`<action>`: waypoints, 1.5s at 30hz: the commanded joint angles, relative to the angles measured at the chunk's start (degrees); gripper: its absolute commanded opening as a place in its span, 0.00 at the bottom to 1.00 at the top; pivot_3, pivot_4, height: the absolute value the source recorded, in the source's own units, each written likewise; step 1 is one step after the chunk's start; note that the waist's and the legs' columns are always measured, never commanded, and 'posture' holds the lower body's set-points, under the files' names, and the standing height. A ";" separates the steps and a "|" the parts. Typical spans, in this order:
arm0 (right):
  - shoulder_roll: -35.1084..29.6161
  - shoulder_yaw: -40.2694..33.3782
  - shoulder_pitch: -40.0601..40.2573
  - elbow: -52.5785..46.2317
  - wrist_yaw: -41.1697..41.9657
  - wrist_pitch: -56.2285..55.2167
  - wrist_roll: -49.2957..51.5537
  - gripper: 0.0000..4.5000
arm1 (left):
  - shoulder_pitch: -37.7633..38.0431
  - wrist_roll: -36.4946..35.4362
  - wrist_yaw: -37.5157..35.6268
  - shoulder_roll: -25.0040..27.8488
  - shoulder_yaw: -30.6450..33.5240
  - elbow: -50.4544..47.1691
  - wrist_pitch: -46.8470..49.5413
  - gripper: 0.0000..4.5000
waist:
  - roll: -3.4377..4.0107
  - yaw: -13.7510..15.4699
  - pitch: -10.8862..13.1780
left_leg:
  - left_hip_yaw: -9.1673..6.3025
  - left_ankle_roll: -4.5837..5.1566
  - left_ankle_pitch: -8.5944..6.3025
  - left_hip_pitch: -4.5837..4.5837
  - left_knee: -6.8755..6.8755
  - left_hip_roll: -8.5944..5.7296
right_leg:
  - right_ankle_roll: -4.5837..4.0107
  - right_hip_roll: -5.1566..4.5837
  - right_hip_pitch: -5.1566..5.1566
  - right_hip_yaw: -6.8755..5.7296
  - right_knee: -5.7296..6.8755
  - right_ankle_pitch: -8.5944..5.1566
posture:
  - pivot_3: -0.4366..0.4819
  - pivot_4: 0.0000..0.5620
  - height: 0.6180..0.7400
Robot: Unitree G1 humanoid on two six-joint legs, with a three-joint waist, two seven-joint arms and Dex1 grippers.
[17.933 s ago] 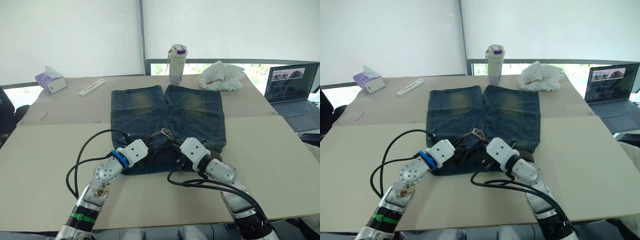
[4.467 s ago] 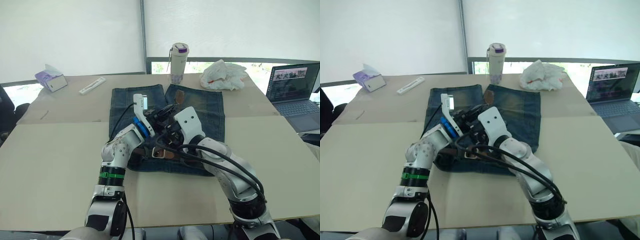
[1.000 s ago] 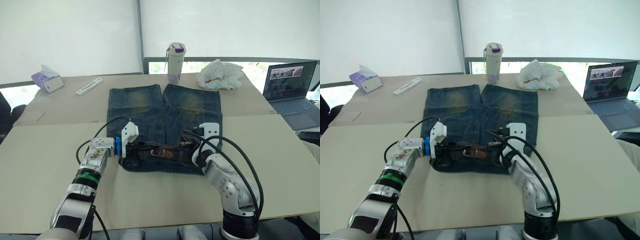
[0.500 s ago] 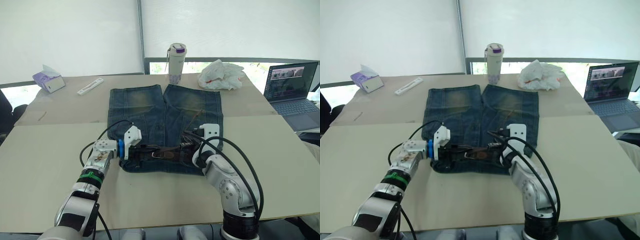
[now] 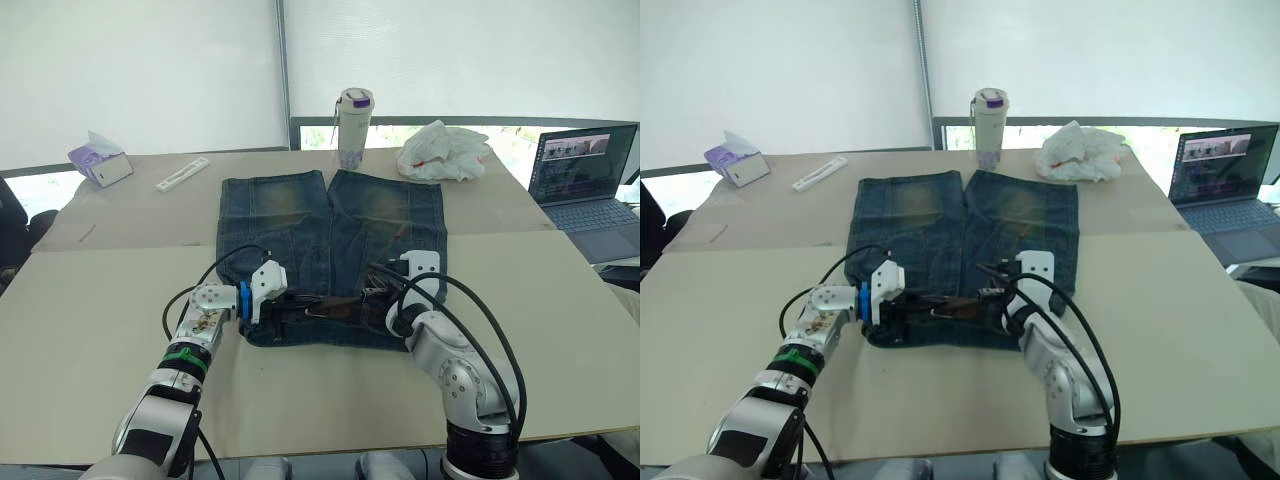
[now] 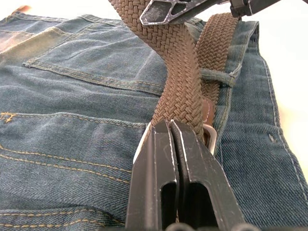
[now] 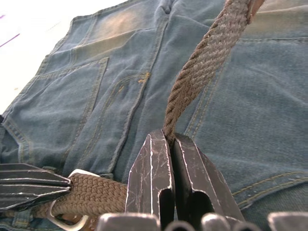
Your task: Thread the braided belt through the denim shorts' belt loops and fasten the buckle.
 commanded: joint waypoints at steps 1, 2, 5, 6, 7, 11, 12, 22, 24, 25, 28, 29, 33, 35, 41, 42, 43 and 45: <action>-0.25 -0.76 -0.25 -1.16 -0.34 0.29 0.94 0.00 | 1.04 3.90 0.22 -0.37 -2.86 3.82 0.19 0.02 | 0.01 0.02 -0.04 | 0.01 0.00 0.00 0.00 0.00 0.00 | 0.00 0.00 0.00 0.00 0.00 0.00 | 0.48 0.27 1.00; -0.33 -0.85 -0.23 -1.12 -0.37 0.33 0.92 0.00 | 0.83 4.33 0.34 -0.31 -3.18 4.31 -0.08 0.02 | 0.03 0.02 -0.06 | 0.01 0.00 0.00 0.00 0.00 0.00 | 0.01 0.00 0.01 0.00 0.00 -0.01 | 0.48 0.27 1.00; -0.50 -1.10 -0.16 -1.26 -0.43 0.54 0.98 0.00 | 0.19 4.83 0.37 -0.56 -3.58 5.37 0.71 0.02 | 0.05 0.04 -0.12 | 0.05 0.00 0.00 0.00 0.02 -0.02 | 0.03 0.00 0.02 0.00 0.00 -0.02 | 0.48 0.27 1.00; -0.53 -1.16 -0.17 -1.34 -0.44 0.59 1.00 0.00 | -0.06 5.04 0.10 -0.65 -3.77 5.74 0.76 0.02 | 0.05 0.05 -0.14 | 0.06 0.00 0.00 0.01 0.02 -0.02 | 0.03 0.00 0.03 0.00 0.00 -0.02 | 0.48 0.27 1.00; -0.50 -1.20 -0.17 -1.37 -0.43 0.61 1.03 0.00 | -0.28 5.14 -0.06 -0.76 -3.87 6.08 1.14 0.02 | 0.05 0.09 -0.15 | 0.06 0.00 0.00 0.01 0.02 -0.02 | 0.04 0.00 0.03 0.00 0.00 -0.03 | 0.48 0.27 1.00; -0.56 -1.24 -0.28 -1.18 -0.41 0.52 0.92 0.00 | -1.18 5.98 -1.00 -0.77 -4.79 7.46 1.91 0.02 | 0.05 0.19 -0.18 | 0.09 0.00 0.00 -0.01 0.06 -0.04 | 0.07 0.00 0.05 -0.01 0.00 -0.04 | 0.48 0.27 1.00; -0.58 -1.25 -0.26 -1.24 -0.46 0.53 0.88 0.00 | -1.36 6.30 -1.20 -0.70 -5.08 7.72 1.91 0.02 | 0.04 0.24 -0.18 | 0.09 0.00 0.00 -0.01 0.06 -0.04 | 0.08 0.00 0.06 -0.01 0.00 -0.05 | 0.48 0.27 1.00; -1.85 -3.98 0.73 -3.45 -0.51 2.81 1.46 0.00 | -2.29 8.34 -0.94 0.34 -6.17 10.16 1.05 0.02 | 0.02 0.49 -0.48 | 0.10 0.01 -0.01 -0.02 0.07 -0.05 | 0.10 0.00 0.09 -0.01 -0.01 -0.06 | 0.48 0.27 1.00; -2.56 -4.21 0.94 -3.86 -0.29 3.71 1.54 0.00 | -2.41 7.88 -1.44 0.60 -5.78 10.35 1.22 0.02 | 0.02 0.49 -0.48 | 0.10 0.02 -0.01 -0.01 0.07 -0.05 | 0.11 0.00 0.09 -0.01 -0.01 -0.06 | 0.48 0.27 1.00; -3.11 -4.22 1.05 -3.97 -0.16 3.97 1.47 0.00 | -2.75 6.90 -1.38 0.58 -4.82 10.54 1.93 0.02 | 0.02 0.49 -0.49 | 0.10 0.02 -0.01 -0.01 0.07 -0.05 | 0.11 0.00 0.09 -0.01 -0.01 -0.07 | 0.48 0.27 1.00; -3.78 -4.33 1.02 -3.99 -0.29 4.10 1.86 0.00 | -4.13 2.74 -0.83 0.10 -0.78 10.89 5.69 0.02 | 0.01 0.40 -0.49 | 0.10 0.02 -0.01 -0.03 0.07 -0.05 | 0.17 0.01 0.08 -0.01 -0.02 -0.10 | 0.48 0.27 1.00; -3.74 -4.31 0.84 -3.89 -0.41 4.06 2.06 0.00 | -4.74 0.46 -0.81 -0.27 1.27 10.80 8.18 0.02 | 0.01 0.34 -0.49 | 0.10 0.02 -0.01 -0.03 0.08 -0.05 | 0.18 0.01 0.08 -0.01 -0.01 -0.11 | 0.48 0.27 1.00; -3.43 -3.51 0.26 -3.28 -0.72 3.75 2.41 0.00 | -5.74 -5.49 -3.51 -0.78 6.04 8.52 16.89 0.02 | 0.00 -0.21 -0.46 | 0.08 0.02 -0.01 -0.16 0.08 -0.03 | 0.43 0.04 -0.04 -0.02 0.01 -0.26 | 0.48 0.27 1.00; -3.20 -2.75 0.14 -3.03 -0.73 3.56 2.38 0.00 | -6.28 -8.43 -3.61 -1.09 8.65 7.09 21.25 0.02 | -0.01 -0.31 -0.45 | 0.06 0.03 -0.02 -0.21 0.08 -0.03 | 0.41 0.05 -0.07 -0.02 0.00 -0.24 | 0.48 0.27 1.00; -2.98 -1.81 0.09 -2.81 -0.67 3.48 2.36 0.00 | -5.99 -9.98 -2.58 -1.57 10.72 4.09 24.99 0.02 | -0.03 -0.23 -0.41 | 0.01 0.04 -0.02 -0.26 0.09 -0.04 | 0.12 0.04 -0.11 -0.03 0.00 -0.07 | 0.48 0.27 1.00; -2.97 -1.75 0.10 -2.81 -0.69 3.47 2.35 0.00 | -5.75 -9.78 -2.57 -1.61 10.59 3.61 24.83 0.02 | -0.03 -0.22 -0.41 | 0.02 0.04 -0.02 -0.27 0.09 -0.04 | 0.12 0.04 -0.11 -0.03 -0.01 -0.07 | 0.48 0.27 1.00; -2.95 -1.72 0.10 -2.86 -0.72 3.51 2.37 0.00 | -5.48 -9.61 -2.61 -1.69 10.36 2.88 24.67 0.02 | -0.03 -0.22 -0.41 | 0.02 0.04 -0.02 -0.27 0.09 -0.04 | 0.12 0.03 -0.11 -0.03 -0.01 -0.07 | 0.48 0.27 1.00; -2.94 -1.63 0.18 -2.98 -0.77 3.58 2.39 0.00 | -4.97 -10.13 -3.14 -2.17 9.99 0.23 25.76 0.02 | -0.03 -0.24 -0.41 | 0.01 0.04 -0.02 -0.27 0.08 -0.04 | 0.11 0.03 -0.11 -0.03 -0.01 -0.07 | 0.48 0.27 1.00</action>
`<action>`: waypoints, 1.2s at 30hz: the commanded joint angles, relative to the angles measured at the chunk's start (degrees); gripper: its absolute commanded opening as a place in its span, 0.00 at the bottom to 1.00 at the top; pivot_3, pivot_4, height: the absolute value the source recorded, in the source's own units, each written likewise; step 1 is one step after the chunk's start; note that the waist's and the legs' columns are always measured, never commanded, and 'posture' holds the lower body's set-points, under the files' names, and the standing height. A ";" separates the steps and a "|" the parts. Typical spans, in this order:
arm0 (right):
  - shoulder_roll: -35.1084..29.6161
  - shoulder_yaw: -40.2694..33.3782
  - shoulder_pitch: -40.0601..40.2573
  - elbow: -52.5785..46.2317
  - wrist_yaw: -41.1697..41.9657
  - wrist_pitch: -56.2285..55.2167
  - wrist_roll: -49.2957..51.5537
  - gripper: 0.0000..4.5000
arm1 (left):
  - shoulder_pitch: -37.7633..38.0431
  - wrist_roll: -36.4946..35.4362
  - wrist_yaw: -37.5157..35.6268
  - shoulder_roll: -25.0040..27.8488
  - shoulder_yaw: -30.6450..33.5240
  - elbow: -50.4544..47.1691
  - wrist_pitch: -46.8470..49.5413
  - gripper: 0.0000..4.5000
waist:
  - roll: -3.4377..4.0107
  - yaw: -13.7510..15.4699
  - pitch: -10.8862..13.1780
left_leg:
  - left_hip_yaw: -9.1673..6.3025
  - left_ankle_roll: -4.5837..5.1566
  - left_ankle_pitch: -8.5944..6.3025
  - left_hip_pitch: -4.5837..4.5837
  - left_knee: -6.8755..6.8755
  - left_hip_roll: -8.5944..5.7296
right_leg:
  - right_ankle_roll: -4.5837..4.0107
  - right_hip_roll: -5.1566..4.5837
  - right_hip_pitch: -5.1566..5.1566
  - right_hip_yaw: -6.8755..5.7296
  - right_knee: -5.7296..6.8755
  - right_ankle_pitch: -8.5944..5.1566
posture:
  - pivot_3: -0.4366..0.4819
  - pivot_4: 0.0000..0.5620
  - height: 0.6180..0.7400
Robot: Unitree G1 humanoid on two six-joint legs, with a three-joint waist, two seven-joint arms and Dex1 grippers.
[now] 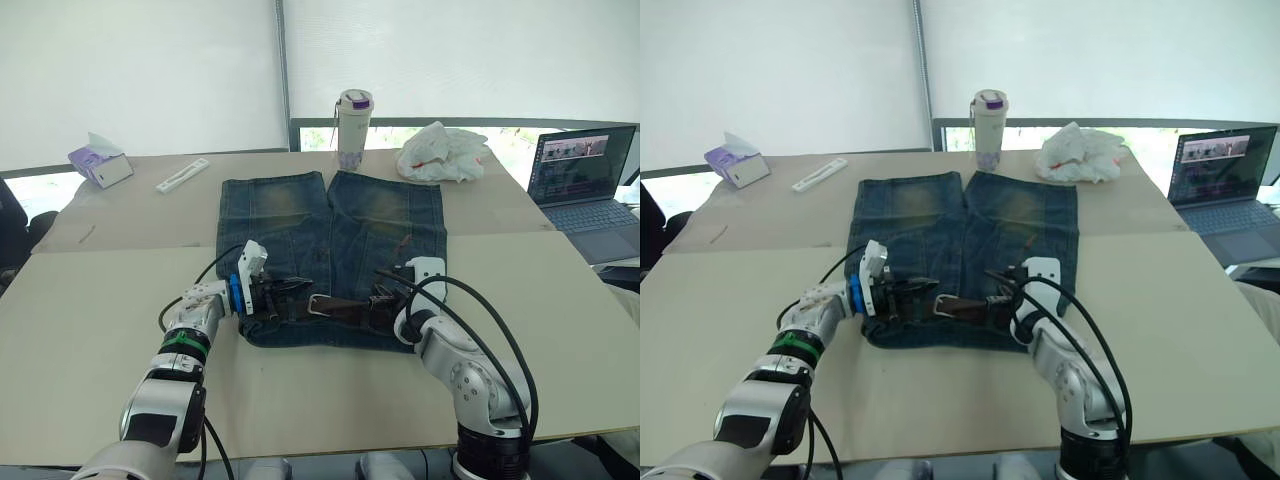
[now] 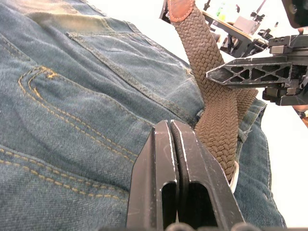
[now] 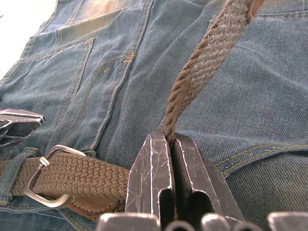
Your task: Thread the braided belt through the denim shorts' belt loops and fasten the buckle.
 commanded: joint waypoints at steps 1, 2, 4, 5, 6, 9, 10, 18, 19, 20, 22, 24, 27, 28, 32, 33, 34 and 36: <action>0.04 0.17 -0.74 -1.82 -0.39 -0.99 0.27 0.00 | 0.63 -0.65 -1.18 -0.68 -0.72 -5.87 0.86 0.02 | 0.00 -0.01 0.00 | 0.00 0.00 0.00 0.00 0.00 0.00 | 0.00 0.00 0.00 0.00 0.00 0.00 | 0.48 0.27 1.00; 0.08 0.22 -0.67 -1.90 -0.43 -0.90 0.31 0.00 | 0.96 -0.34 -1.53 -0.86 -1.42 -7.10 1.08 0.02 | 0.00 0.00 0.00 | 0.00 0.00 0.00 0.00 0.00 0.00 | 0.00 0.00 0.00 0.00 0.00 0.00 | 0.48 0.27 1.00; 0.06 0.37 -0.52 -2.00 -0.45 -0.69 0.38 0.00 | 1.58 1.10 -1.89 -0.92 -3.19 -8.71 0.25 0.02 | 0.01 -0.01 0.00 | 0.00 0.00 0.00 0.00 0.00 0.00 | -0.01 0.00 0.00 0.00 0.00 0.00 | 0.48 0.27 1.00; 0.00 0.45 -0.48 -2.06 -0.46 -0.53 0.42 0.00 | 1.85 1.87 -1.97 -0.82 -4.11 -9.25 -0.26 0.02 | 0.01 -0.03 0.00 | 0.00 0.00 0.00 0.00 0.00 0.00 | -0.01 0.00 0.00 0.00 0.00 0.01 | 0.48 0.27 1.00; -0.04 0.49 -0.46 -2.10 -0.47 -0.42 0.44 0.00 | 2.05 2.33 -1.99 -0.71 -4.71 -9.62 -0.57 0.02 | 0.01 -0.04 0.00 | 0.00 0.00 0.00 0.01 0.00 0.00 | -0.01 0.00 0.00 0.01 0.01 0.01 | 0.48 0.27 1.00; -0.54 0.50 -0.35 -2.71 -0.51 0.79 0.60 0.00 | 2.10 7.24 -0.78 0.18 -8.29 -8.03 -5.47 0.02 | 0.01 -0.04 0.00 | 0.01 0.00 0.00 0.01 0.00 0.00 | -0.01 0.01 0.00 0.01 0.00 0.01 | 0.48 0.27 1.00; -0.75 0.48 -0.23 -2.93 -0.57 1.13 0.57 0.00 | 2.08 8.47 -0.50 0.48 -9.14 -7.15 -6.65 0.02 | 0.01 -0.03 0.00 | 0.01 0.00 0.00 0.01 0.00 0.00 | -0.01 0.01 0.00 0.01 0.01 0.01 | 0.48 0.27 1.00; -2.76 -0.91 0.75 -4.85 0.65 -3.49 0.20 0.00 | 2.78 15.51 0.45 3.72 -14.63 -0.81 -12.99 0.02 | 0.05 0.06 -0.03 | 0.02 0.00 0.00 0.14 0.00 0.00 | -0.01 -0.01 0.11 0.02 0.01 0.00 | 0.48 0.27 1.00; -3.08 -0.85 0.76 -4.80 1.20 -5.66 -0.04 0.00 | 2.77 15.75 0.58 3.89 -14.83 -0.46 -13.58 0.02 | 0.05 0.11 -0.03 | 0.03 0.00 0.00 0.15 0.00 0.00 | 0.02 -0.01 0.12 0.03 0.01 -0.01 | 0.48 0.27 1.00; -2.59 -1.45 0.80 -4.71 1.54 -7.73 0.30 0.00 | 2.92 16.16 0.71 4.12 -15.13 -0.20 -14.42 0.02 | 0.04 0.15 -0.04 | 0.06 0.00 0.00 0.16 0.01 -0.01 | 0.14 -0.01 0.13 0.03 0.00 -0.08 | 0.48 0.27 1.00; -2.05 -2.24 1.08 -4.65 2.07 -10.14 1.01 0.00 | 3.13 15.83 0.86 4.08 -14.91 -0.02 -14.37 0.02 | 0.04 0.19 -0.04 | 0.08 0.00 0.00 0.16 0.01 0.00 | 0.37 0.00 0.15 0.01 0.00 -0.22 | 0.48 0.27 1.00; -1.66 -2.71 1.31 -4.78 3.61 -13.87 2.22 0.00 | 3.18 15.60 1.24 4.11 -14.73 0.15 -14.18 0.02 | 0.04 0.35 -0.04 | 0.07 0.00 0.00 0.14 0.02 -0.01 | 0.37 -0.01 0.15 0.02 0.00 -0.22 | 0.48 0.27 1.00; 0.43 -3.29 1.05 -5.06 6.40 -20.31 5.51 0.00 | 3.32 15.24 1.16 4.13 -14.56 0.22 -14.08 0.02 | 0.04 0.42 -0.04 | 0.05 0.00 0.00 0.12 0.04 -0.02 | 0.34 -0.02 0.14 0.02 0.00 -0.20 | 0.48 0.27 1.00; 0.61 -2.72 1.17 -5.21 7.67 -21.98 6.18 0.00 | 3.48 14.86 1.17 3.99 -14.28 0.04 -14.19 0.02 | 0.04 0.42 -0.04 | 0.05 0.00 0.00 0.12 0.04 -0.02 | 0.34 -0.02 0.14 0.02 0.01 -0.20 | 0.48 0.27 1.00; 0.49 0.09 1.75 -4.30 9.16 -24.40 5.96 0.00 | 3.44 11.60 1.90 2.72 -11.48 -1.89 -14.38 0.02 | 0.04 0.46 -0.03 | 0.03 0.00 0.00 0.08 0.05 -0.02 | 0.22 -0.03 0.13 0.02 0.00 -0.13 | 0.48 0.27 1.00; -0.16 1.49 1.73 -3.42 9.26 -25.02 4.55 0.00 | 3.18 10.19 2.52 2.26 -10.17 -3.00 -14.02 0.02 | 0.04 0.44 -0.03 | 0.02 0.00 0.00 0.05 0.05 -0.02 | 0.03 -0.03 0.10 0.02 0.00 -0.02 | 0.48 0.27 1.00; -0.87 2.80 1.69 -2.60 9.49 -25.76 3.29 0.00 | 2.98 8.79 3.07 1.81 -8.86 -4.34 -13.68 0.02 | 0.04 0.44 -0.02 | 0.02 0.00 0.00 0.04 0.05 -0.02 | 0.02 -0.03 0.08 0.02 0.00 -0.01 | 0.48 0.27 1.00; -2.07 5.08 1.58 -1.10 9.88 -27.26 1.22 0.00 | 2.70 5.38 3.75 1.09 -6.17 -8.05 -10.89 0.02 | 0.02 0.38 -0.01 | 0.02 0.00 0.00 0.02 0.06 -0.02 | 0.02 -0.03 0.06 0.01 0.01 -0.02 | 0.48 0.27 1.00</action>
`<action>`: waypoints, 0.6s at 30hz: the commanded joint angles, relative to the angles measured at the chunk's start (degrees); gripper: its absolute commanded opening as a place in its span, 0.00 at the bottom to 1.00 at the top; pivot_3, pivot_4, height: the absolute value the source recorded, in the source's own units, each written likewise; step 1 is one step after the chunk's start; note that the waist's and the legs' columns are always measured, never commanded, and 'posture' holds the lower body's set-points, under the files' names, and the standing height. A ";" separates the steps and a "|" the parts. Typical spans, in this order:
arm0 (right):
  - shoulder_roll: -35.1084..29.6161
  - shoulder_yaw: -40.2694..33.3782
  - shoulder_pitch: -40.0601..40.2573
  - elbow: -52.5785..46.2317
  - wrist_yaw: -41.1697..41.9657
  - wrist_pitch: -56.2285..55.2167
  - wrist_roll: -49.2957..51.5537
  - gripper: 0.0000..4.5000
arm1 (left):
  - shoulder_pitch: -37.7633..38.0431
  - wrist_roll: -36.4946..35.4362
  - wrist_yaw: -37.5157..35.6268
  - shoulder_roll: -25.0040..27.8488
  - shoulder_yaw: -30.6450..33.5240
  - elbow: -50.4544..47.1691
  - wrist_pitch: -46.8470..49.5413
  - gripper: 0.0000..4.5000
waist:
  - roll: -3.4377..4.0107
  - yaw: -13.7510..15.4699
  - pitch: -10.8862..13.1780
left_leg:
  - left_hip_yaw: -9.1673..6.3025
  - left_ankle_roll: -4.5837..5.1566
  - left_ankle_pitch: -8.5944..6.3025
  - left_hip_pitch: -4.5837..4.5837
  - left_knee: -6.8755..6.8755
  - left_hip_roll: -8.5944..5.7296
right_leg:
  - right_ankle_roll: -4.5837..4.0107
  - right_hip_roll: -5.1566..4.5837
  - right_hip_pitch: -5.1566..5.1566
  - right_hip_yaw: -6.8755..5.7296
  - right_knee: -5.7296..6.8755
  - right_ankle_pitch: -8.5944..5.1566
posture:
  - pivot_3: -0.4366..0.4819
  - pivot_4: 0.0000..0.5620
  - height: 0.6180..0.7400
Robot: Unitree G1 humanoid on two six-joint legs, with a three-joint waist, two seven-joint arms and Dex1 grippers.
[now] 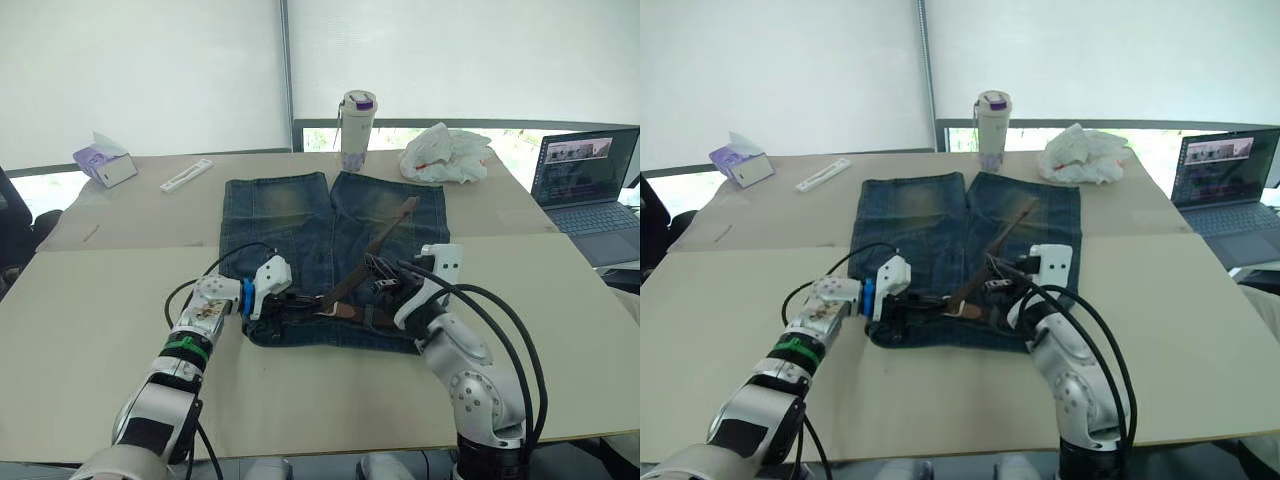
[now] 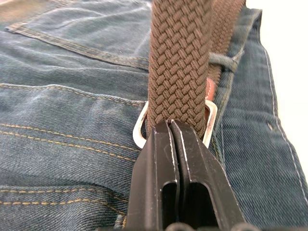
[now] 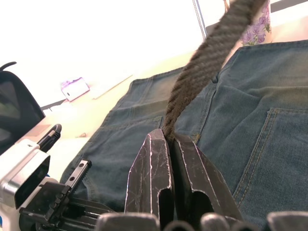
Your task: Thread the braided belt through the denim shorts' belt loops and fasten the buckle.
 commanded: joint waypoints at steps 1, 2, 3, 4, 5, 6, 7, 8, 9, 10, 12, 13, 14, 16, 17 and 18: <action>-1.55 2.54 -1.56 -0.22 0.42 -5.82 -3.21 0.00 | 0.36 -4.86 1.95 -0.74 4.17 -5.67 4.68 0.02 | -0.02 -0.14 0.03 | 0.00 0.00 0.00 0.00 0.00 0.00 | 0.00 0.01 -0.01 0.00 0.00 0.00 | 0.48 0.27 1.00; -2.18 3.54 -1.78 0.68 0.09 -6.75 -4.73 0.00 | 0.47 -7.46 2.41 -1.03 5.79 -9.17 7.70 0.02 | -0.03 -0.15 0.04 | 0.01 0.00 0.00 -0.03 0.00 0.01 | 0.00 0.01 -0.02 0.00 0.00 0.00 | 0.48 0.27 1.00; -2.99 4.48 -1.97 1.42 -0.20 -7.55 -6.33 0.00 | 0.63 -9.65 2.97 -1.28 7.03 -12.25 10.49 0.02 | -0.05 -0.24 0.08 | 0.00 0.00 0.00 -0.04 0.00 0.01 | 0.00 0.01 -0.03 -0.01 0.00 0.00 | 0.48 0.27 1.00; -4.00 5.49 -2.14 2.18 -0.27 -8.58 -8.09 0.00 | 0.75 -11.62 4.06 -1.64 8.19 -15.22 13.28 0.02 | -0.08 -0.35 0.14 | 0.00 0.00 0.00 -0.05 0.00 0.02 | 0.00 0.02 -0.04 -0.01 0.00 0.00 | 0.48 0.27 1.00; -4.90 6.50 -2.31 3.13 -0.63 -9.15 -9.92 0.00 | 0.72 -14.88 6.18 -2.27 9.81 -19.64 18.11 0.02 | -0.08 -0.35 0.14 | -0.02 0.00 0.00 -0.07 0.00 0.02 | -0.01 0.02 -0.05 -0.01 0.00 0.00 | 0.48 0.27 1.00; -5.41 7.11 -2.37 3.78 -0.84 -9.58 -11.05 0.00 | 0.82 -16.96 7.83 -2.68 10.81 -22.77 21.52 0.02 | -0.09 -0.36 0.14 | -0.02 0.00 0.00 -0.06 0.00 0.02 | -0.01 0.02 -0.05 0.00 0.00 0.01 | 0.48 0.27 1.00; -6.27 7.96 -2.61 4.45 -0.99 -10.60 -12.78 0.00 | 1.16 -18.74 10.02 -3.22 11.43 -26.27 25.20 0.02 | -0.09 -0.36 0.14 | -0.05 0.00 0.00 -0.06 0.00 0.03 | -0.01 0.02 -0.05 0.00 0.00 0.01 | 0.48 0.27 1.00; -6.84 8.62 -2.81 5.00 -1.01 -11.38 -13.97 0.00 | 1.66 -20.29 12.39 -3.82 11.81 -29.66 28.71 0.02 | -0.09 -0.36 0.14 | -0.09 0.00 0.00 -0.07 0.01 0.03 | -0.01 0.02 -0.04 0.00 0.00 0.01 | 0.48 0.27 1.00; -7.23 9.31 -3.04 5.49 -0.69 -12.15 -14.71 0.00 | 2.40 -21.10 14.40 -4.36 11.39 -32.99 31.57 0.07 | -0.09 -0.38 0.14 | -0.10 0.00 0.00 -0.05 0.00 0.02 | -0.01 0.01 -0.03 0.01 0.01 0.01 | 0.48 0.27 1.00; -7.27 9.65 -3.15 5.84 -0.55 -12.63 -15.02 0.00 | 3.08 -21.45 15.95 -4.77 10.87 -35.53 33.49 0.14 | -0.09 -0.40 0.14 | -0.12 0.00 0.00 -0.02 -0.01 0.02 | -0.01 0.01 -0.02 0.04 0.01 0.01 | 0.48 0.27 1.00; -6.98 9.99 -3.32 6.33 -0.36 -13.16 -15.14 0.00 | 4.53 -20.62 18.50 -5.46 9.40 -38.95 34.78 0.28 | -0.09 -0.47 0.14 | -0.15 0.00 0.00 0.01 -0.02 0.03 | -0.01 0.02 -0.02 0.06 0.01 0.01 | 0.48 0.27 1.00; -6.84 10.12 -3.43 6.52 -0.27 -13.36 -15.26 0.00 | 5.10 -19.30 20.41 -6.04 8.78 -39.79 33.98 0.40 | -0.09 -0.46 0.14 | -0.16 0.00 0.00 0.03 -0.02 0.03 | -0.02 0.02 -0.02 0.07 0.02 0.01 | 0.48 0.27 1.00; -6.81 10.33 -3.58 6.67 -0.12 -13.61 -15.50 0.00 | 5.68 -16.90 22.44 -6.47 7.68 -40.16 31.93 0.50 | -0.09 -0.48 0.14 | -0.17 0.00 0.00 0.05 -0.03 0.03 | -0.02 0.02 -0.01 0.08 0.03 0.02 | 0.48 0.27 1.00; -6.55 10.42 -3.69 6.71 0.23 -14.01 -15.40 0.00 | 6.42 -14.68 25.14 -7.43 6.87 -40.75 29.08 0.71 | -0.09 -0.46 0.15 | -0.18 0.00 0.00 0.08 -0.02 0.03 | -0.04 0.02 -0.01 0.10 0.05 0.03 | 0.48 0.27 1.00; -6.20 10.31 -3.63 6.60 0.42 -14.22 -15.01 0.00 | 6.71 -15.19 26.37 -8.37 7.22 -41.19 29.06 0.71 | -0.09 -0.43 0.14 | -0.18 0.00 0.00 0.08 -0.02 0.03 | -0.04 0.03 -0.01 0.10 0.06 0.03 | 0.48 0.27 1.00; -5.98 10.22 -3.57 6.47 0.56 -14.38 -14.81 0.00 | 6.94 -15.78 27.44 -9.17 7.59 -41.61 29.30 0.71 | -0.09 -0.37 0.15 | -0.18 0.00 0.00 0.08 -0.02 0.03 | -0.05 0.03 -0.01 0.10 0.05 0.03 | 0.48 0.27 1.00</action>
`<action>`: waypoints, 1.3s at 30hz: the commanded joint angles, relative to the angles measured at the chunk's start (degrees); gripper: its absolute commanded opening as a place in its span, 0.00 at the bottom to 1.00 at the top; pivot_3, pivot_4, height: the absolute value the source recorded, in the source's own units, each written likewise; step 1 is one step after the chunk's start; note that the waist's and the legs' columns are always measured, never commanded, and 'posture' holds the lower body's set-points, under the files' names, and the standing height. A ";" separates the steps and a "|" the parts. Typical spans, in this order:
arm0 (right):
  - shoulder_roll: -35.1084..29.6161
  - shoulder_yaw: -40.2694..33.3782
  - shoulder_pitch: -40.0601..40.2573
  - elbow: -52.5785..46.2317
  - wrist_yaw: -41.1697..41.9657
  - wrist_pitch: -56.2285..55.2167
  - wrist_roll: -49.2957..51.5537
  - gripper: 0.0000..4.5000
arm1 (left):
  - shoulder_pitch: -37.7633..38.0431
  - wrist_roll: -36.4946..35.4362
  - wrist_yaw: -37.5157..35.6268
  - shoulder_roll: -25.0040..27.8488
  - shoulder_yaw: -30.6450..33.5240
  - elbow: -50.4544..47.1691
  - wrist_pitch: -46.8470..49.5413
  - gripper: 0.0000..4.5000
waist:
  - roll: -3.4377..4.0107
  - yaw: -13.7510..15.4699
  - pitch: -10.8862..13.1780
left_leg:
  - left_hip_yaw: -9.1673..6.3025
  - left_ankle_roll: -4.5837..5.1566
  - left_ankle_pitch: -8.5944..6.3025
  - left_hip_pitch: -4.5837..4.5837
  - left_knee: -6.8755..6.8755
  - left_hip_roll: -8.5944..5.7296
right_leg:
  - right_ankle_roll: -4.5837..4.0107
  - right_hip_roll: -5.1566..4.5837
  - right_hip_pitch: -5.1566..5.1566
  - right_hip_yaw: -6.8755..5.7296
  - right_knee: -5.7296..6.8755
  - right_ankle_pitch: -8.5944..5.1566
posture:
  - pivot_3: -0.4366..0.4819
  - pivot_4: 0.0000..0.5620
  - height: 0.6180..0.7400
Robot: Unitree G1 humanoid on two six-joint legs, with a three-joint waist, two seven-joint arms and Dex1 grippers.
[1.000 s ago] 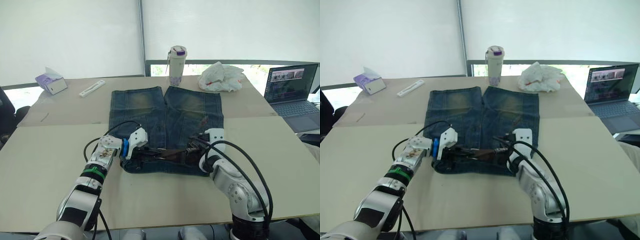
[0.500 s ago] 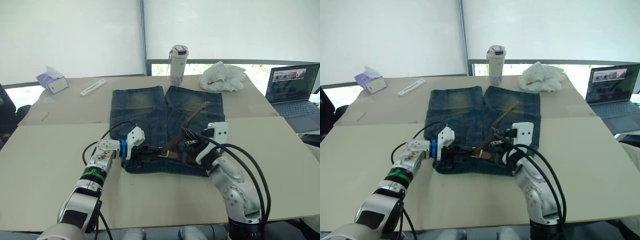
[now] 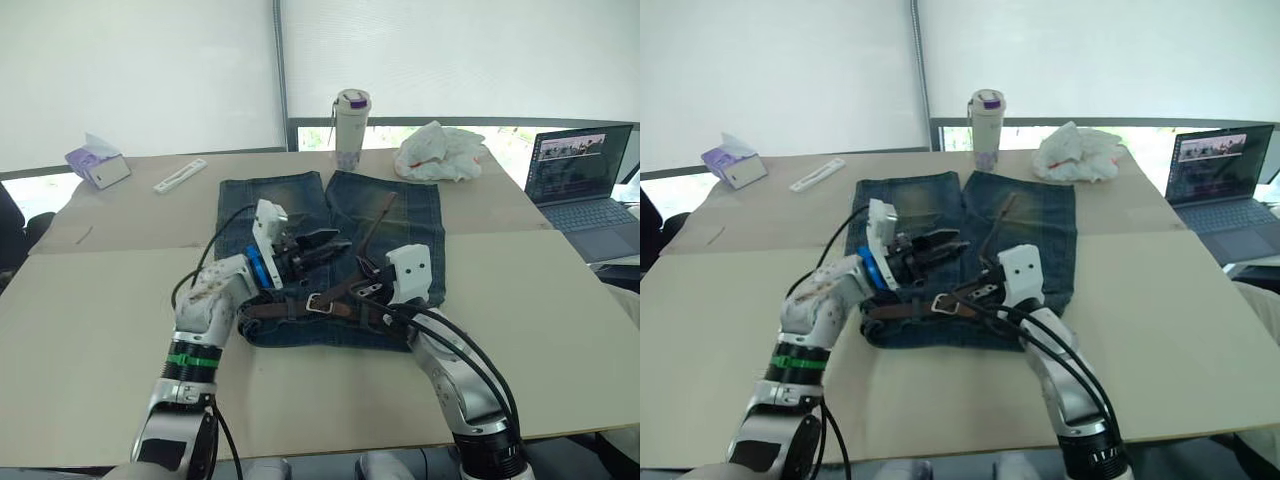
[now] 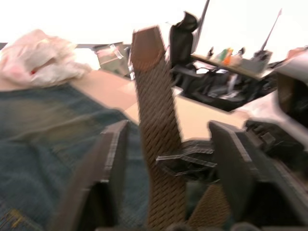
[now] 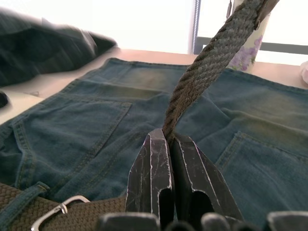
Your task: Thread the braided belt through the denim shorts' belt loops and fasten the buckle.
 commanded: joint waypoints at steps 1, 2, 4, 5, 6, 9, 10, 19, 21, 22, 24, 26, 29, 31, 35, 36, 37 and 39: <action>0.68 -0.19 -0.96 -1.52 0.65 -2.60 0.46 0.00 | -0.08 -0.95 3.11 -1.58 1.02 -3.84 -1.30 0.71 | 0.00 0.09 0.00 | 0.00 0.00 0.00 -0.01 0.00 0.00 | 0.00 0.00 0.00 0.00 0.00 0.00 | 0.48 0.27 1.00; 0.55 -0.07 -0.91 -1.49 0.97 -3.06 0.36 0.00 | 0.19 -2.45 3.58 -2.28 1.42 -4.34 0.17 0.71 | 0.00 0.08 0.00 | -0.01 0.00 0.00 -0.02 0.01 -0.01 | 0.00 -0.02 -0.01 0.00 -0.01 0.00 | 0.48 0.27 1.00; 0.45 0.14 -0.44 -1.50 1.96 -4.19 0.70 0.00 | 0.70 -7.59 4.11 -3.95 3.14 -5.77 4.47 0.71 | 0.00 0.08 0.00 | 0.00 0.00 0.00 -0.03 0.01 -0.01 | 0.00 -0.03 0.00 0.01 -0.03 0.00 | 0.48 0.27 1.00; 0.45 0.18 -0.24 -1.47 2.25 -4.56 0.74 0.00 | 0.83 -9.59 4.21 -4.41 3.85 -6.33 6.21 0.71 | 0.00 0.06 0.00 | 0.00 0.00 0.00 -0.03 0.01 -0.01 | 0.00 -0.03 0.00 0.01 -0.03 0.00 | 0.48 0.27 1.00; 0.47 0.20 -0.12 -1.44 2.39 -4.78 0.73 0.00 | 0.91 -10.73 4.27 -4.57 4.24 -6.74 7.26 0.71 | -0.01 0.04 0.00 | 0.00 0.00 0.00 -0.03 0.01 -0.01 | 0.00 -0.03 0.00 0.01 -0.03 0.00 | 0.48 0.27 1.00; -0.80 0.38 0.10 -0.65 2.14 -5.42 -1.48 0.00 | -1.07 -18.41 7.20 -5.41 7.42 -9.28 14.64 0.71 | -0.01 -0.01 0.01 | 0.00 0.00 0.00 -0.03 0.01 -0.01 | 0.00 -0.02 0.00 0.00 -0.02 0.00 | 0.48 0.27 1.00; -0.73 0.31 0.12 -0.46 2.03 -5.48 -1.55 0.00 | -1.44 -22.12 7.91 -5.83 8.75 -10.01 17.46 0.71 | -0.02 0.00 0.01 | 0.00 0.00 0.00 -0.03 0.02 -0.01 | 0.01 -0.02 0.00 0.00 -0.01 0.00 | 0.48 0.27 1.00; -0.85 1.61 -0.01 0.57 2.51 -7.09 -3.62 0.00 | -2.45 -25.51 13.31 -4.82 8.45 -10.96 21.39 0.71 | -0.04 -0.13 0.02 | 0.02 0.00 0.00 0.01 0.00 -0.02 | 0.00 0.00 0.01 0.01 -0.02 0.00 | 0.48 0.27 1.00; -0.83 1.65 -0.09 0.86 2.25 -7.67 -4.12 0.00 | -1.32 -18.13 12.56 -3.13 3.70 -11.64 15.14 0.71 | -0.04 -0.05 0.02 | 0.07 -0.01 0.00 0.06 -0.02 -0.05 | 0.00 0.00 0.04 0.04 -0.02 0.00 | 0.48 0.27 1.00; -0.81 1.69 -0.10 0.91 2.24 -7.74 -4.27 0.00 | -1.37 -16.39 13.68 -3.56 3.30 -11.38 12.98 0.71 | -0.04 -0.01 0.02 | 0.06 -0.02 0.01 0.07 -0.02 -0.04 | 0.00 0.00 0.04 0.05 -0.03 0.00 | 0.48 0.27 1.00; -0.75 1.87 0.02 0.77 2.37 -7.78 -4.59 0.00 | -1.48 -10.44 14.88 -3.13 1.14 -11.09 7.08 0.71 | -0.04 0.19 0.03 | 0.05 -0.04 0.02 0.05 -0.02 -0.04 | -0.01 -0.01 0.03 0.04 -0.04 0.01 | 0.48 0.27 1.00; -0.85 2.27 0.17 0.59 2.36 -7.74 -5.17 0.00 | -0.33 0.64 12.60 0.43 -5.48 -11.43 -3.32 0.71 | -0.04 0.29 0.03 | 0.06 -0.04 0.02 0.06 -0.02 -0.04 | -0.02 -0.02 0.03 0.05 -0.06 0.01 | 0.48 0.27 1.00; -0.62 2.62 0.44 0.47 2.31 -7.74 -5.51 0.00 | 1.25 6.72 13.23 0.87 -9.23 -12.44 -10.10 0.71 | -0.03 0.33 0.02 | 0.14 -0.05 0.02 0.08 -0.08 -0.04 | -0.03 -0.02 0.03 0.09 -0.07 0.01 | 0.48 0.27 1.00; -0.43 2.82 0.44 0.57 2.34 -7.77 -5.75 0.00 | 2.22 9.85 15.57 -0.03 -10.50 -12.94 -12.25 0.71 | -0.03 0.47 0.02 | 0.09 -0.05 0.02 0.05 -0.07 -0.03 | -0.03 -0.05 0.03 0.09 -0.09 0.02 | 0.48 0.27 1.00; -0.15 2.96 0.15 0.58 2.37 -7.67 -6.10 0.00 | 3.31 17.75 22.85 -1.76 -11.19 -12.31 -16.36 0.71 | -0.04 0.68 0.03 | 0.07 -0.04 0.02 0.04 -0.04 -0.04 | -0.03 -0.05 0.02 0.09 -0.07 0.01 | 0.48 0.27 1.00; -0.13 2.91 0.21 0.50 2.43 -7.67 -6.14 0.00 | 3.44 18.86 23.88 -2.26 -11.25 -12.20 -17.23 0.71 | -0.04 0.69 0.03 | 0.07 -0.04 0.01 0.03 -0.03 -0.03 | -0.02 -0.04 0.02 0.09 -0.07 0.01 | 0.48 0.27 1.00; -0.08 2.88 0.30 0.46 2.47 -7.69 -6.20 0.00 | 3.62 19.64 25.32 -3.21 -11.12 -12.12 -17.96 0.71 | -0.04 0.70 0.02 | 0.09 -0.04 0.01 0.04 -0.03 -0.03 | -0.02 -0.04 0.02 0.08 -0.06 0.01 | 0.48 0.27 1.00; 0.09 2.95 0.52 0.51 2.53 -7.78 -6.34 0.00 | 3.85 22.11 27.95 -4.33 -11.40 -11.62 -19.76 0.71 | -0.04 0.85 0.02 | 0.10 -0.04 0.01 0.04 -0.04 -0.03 | -0.02 -0.04 0.02 0.08 -0.06 0.01 | 0.48 0.27 1.00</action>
